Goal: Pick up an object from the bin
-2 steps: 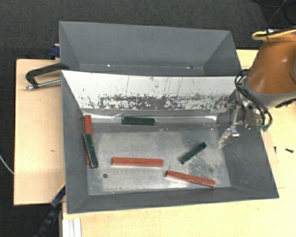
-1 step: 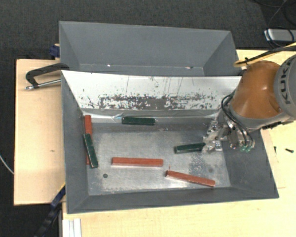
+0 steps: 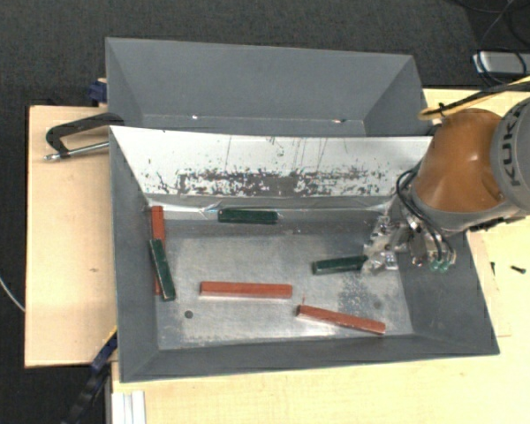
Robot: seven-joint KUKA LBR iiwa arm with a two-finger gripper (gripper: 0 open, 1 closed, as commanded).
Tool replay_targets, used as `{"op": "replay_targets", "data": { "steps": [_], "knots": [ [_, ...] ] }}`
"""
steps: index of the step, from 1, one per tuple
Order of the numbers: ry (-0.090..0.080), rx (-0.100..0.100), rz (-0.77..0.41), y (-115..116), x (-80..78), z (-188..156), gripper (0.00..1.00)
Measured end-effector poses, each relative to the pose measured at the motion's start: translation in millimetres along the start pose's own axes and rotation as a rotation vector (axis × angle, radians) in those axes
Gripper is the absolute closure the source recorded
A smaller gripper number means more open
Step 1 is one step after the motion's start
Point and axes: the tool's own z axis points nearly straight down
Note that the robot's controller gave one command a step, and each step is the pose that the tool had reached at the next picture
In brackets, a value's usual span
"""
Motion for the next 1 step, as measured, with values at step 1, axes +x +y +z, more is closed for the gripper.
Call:
{"op": "replay_targets", "data": {
  "steps": [1],
  "knots": [
    [0.003, -0.002, -0.013, -6.0, -1.3, -36.5, 1.0]
  ]
}}
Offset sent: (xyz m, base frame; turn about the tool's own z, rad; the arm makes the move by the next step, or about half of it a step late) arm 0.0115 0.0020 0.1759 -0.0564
